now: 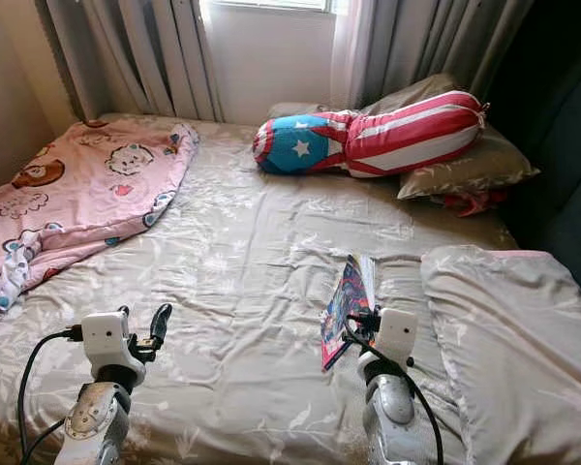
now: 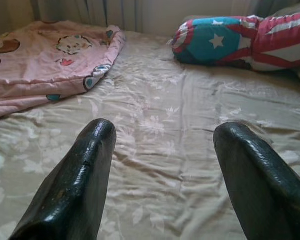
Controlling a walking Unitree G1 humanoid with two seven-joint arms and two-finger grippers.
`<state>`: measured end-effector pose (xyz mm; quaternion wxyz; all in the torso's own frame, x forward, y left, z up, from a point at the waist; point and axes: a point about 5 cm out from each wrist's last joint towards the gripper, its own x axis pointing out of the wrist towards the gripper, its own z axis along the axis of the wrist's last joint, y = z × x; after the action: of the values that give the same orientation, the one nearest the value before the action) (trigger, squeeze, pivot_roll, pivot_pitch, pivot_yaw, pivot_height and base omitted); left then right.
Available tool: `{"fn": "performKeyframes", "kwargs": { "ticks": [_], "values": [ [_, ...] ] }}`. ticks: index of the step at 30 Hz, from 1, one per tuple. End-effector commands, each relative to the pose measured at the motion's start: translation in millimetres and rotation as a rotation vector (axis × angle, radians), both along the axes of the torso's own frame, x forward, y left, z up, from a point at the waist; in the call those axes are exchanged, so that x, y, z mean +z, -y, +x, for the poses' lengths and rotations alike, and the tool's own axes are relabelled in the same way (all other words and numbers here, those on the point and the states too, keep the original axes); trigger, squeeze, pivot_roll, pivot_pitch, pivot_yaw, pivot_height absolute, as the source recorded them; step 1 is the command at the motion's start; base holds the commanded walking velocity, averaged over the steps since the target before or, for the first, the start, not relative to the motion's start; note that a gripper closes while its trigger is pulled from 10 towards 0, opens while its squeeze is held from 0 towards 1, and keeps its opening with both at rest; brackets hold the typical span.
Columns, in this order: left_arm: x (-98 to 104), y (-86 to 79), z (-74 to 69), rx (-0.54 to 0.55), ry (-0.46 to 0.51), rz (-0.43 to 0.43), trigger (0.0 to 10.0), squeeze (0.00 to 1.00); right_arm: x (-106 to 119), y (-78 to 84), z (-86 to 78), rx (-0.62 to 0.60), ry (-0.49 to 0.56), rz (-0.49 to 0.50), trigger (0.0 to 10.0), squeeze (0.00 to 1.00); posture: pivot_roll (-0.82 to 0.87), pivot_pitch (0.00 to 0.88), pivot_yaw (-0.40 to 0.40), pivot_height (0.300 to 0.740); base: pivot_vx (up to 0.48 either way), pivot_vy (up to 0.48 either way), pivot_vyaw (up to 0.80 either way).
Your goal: Clean up the room
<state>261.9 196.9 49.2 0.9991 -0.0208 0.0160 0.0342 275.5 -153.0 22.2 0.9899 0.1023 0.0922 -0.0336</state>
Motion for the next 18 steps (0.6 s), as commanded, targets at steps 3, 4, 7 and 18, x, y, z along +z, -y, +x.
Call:
{"fn": "performKeyframes", "kwargs": {
  "ticks": [3, 4, 7, 18],
  "values": [
    [-0.5, 4.0, -0.7, -0.019, -0.014, 0.009, 10.0, 0.0, 11.7, -0.3, 7.7, 0.002, 0.058, -0.004, 10.0, 0.0, 0.02, 0.0, -0.052, 0.676, 0.0, 0.0, 0.0],
    [-0.7, 4.0, -0.7, -0.021, -0.014, 0.007, 10.0, 0.0, 11.6, -0.5, 7.8, 0.003, 0.057, -0.003, 10.0, 0.0, 0.02, 0.0, -0.051, 0.676, 0.0, 0.0, 0.0],
    [-1.0, 2.5, -0.3, -0.018, -0.016, 0.008, 10.0, 0.0, 11.4, -1.0, 8.1, 0.004, 0.055, -0.002, 10.0, 0.0, 0.02, 0.0, -0.051, 0.676, 0.0, 0.0, 0.0],
    [-3.8, 1.7, 0.8, -0.019, -0.025, 0.004, 10.0, 0.0, 9.9, -2.3, 9.2, 0.003, 0.047, 0.002, 10.0, 0.0, 0.02, 0.0, -0.049, 0.657, 0.0, 0.0, 0.0]
  ]
}}
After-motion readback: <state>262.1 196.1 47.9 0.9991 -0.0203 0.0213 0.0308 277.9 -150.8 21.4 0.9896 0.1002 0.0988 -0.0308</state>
